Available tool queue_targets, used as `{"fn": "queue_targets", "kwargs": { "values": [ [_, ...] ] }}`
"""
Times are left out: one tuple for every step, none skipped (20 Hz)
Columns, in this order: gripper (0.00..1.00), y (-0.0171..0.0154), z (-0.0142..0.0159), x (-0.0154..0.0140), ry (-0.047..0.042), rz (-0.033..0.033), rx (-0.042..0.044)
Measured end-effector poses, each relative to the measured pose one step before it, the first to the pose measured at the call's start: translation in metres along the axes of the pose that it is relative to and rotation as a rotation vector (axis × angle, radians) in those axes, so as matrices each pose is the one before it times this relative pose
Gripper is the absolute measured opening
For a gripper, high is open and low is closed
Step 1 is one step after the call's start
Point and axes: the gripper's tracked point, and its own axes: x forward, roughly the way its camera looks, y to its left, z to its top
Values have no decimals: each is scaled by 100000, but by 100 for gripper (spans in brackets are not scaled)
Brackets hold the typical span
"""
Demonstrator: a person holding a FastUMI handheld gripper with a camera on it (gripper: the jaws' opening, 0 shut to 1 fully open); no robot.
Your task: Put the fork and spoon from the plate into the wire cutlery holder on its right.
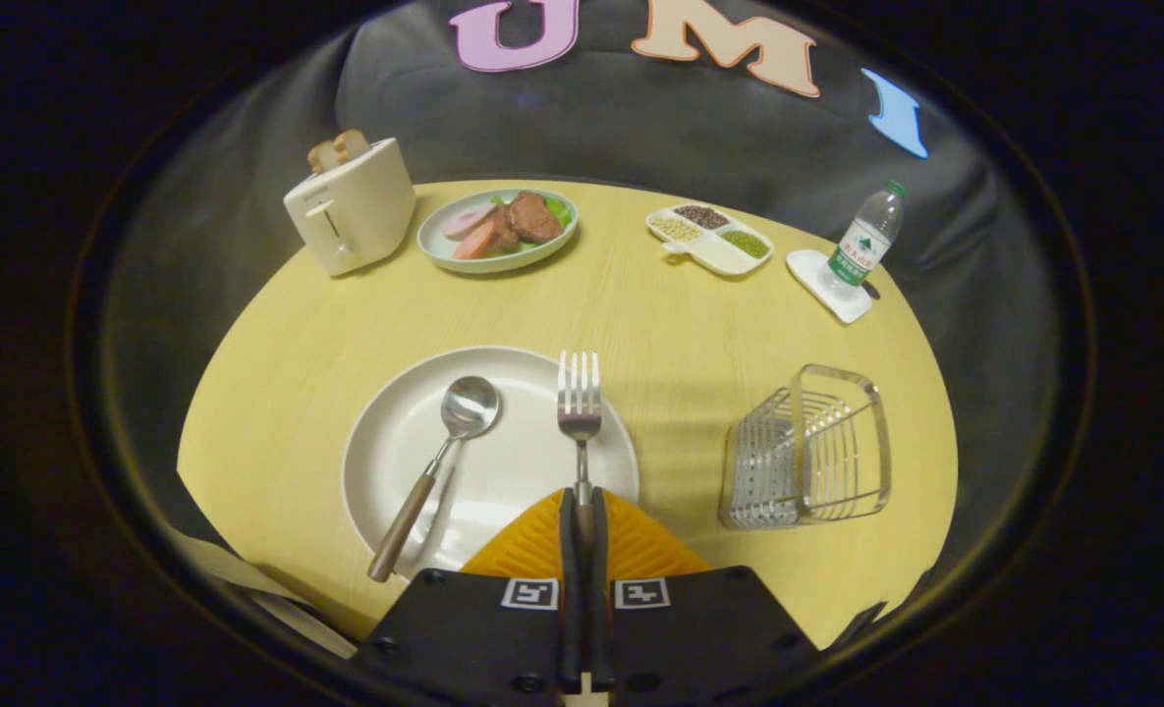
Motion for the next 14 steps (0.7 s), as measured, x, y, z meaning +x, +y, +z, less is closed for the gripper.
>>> {"fn": "queue_targets", "kwargs": {
  "values": [
    [7,-502,461,-690,497,435,915],
    [7,-606,298,-538,380,-179,997],
    [7,-706,389,-592,297,-242,487],
    [7,-752,221,-546,544,-448,432],
    [7,-873,337,-504,521,-747,325],
    [7,-890,224,-503,309,-872,653],
    [7,-903,161,-509,634,-710,697],
    [7,-989,79,-313,607,-776,736],
    [7,-999,69,-370,630,-1111,603],
    [7,-1078,-110,-266,845,-1392,367],
    [7,-980,-61,-235,842,-1271,300],
    [7,-847,-141,-169,732,-993,204],
    [7,-871,-253,-68,1532,-1086,393],
    [7,-783,-592,25,2002,-1052,343]
  ]
}}
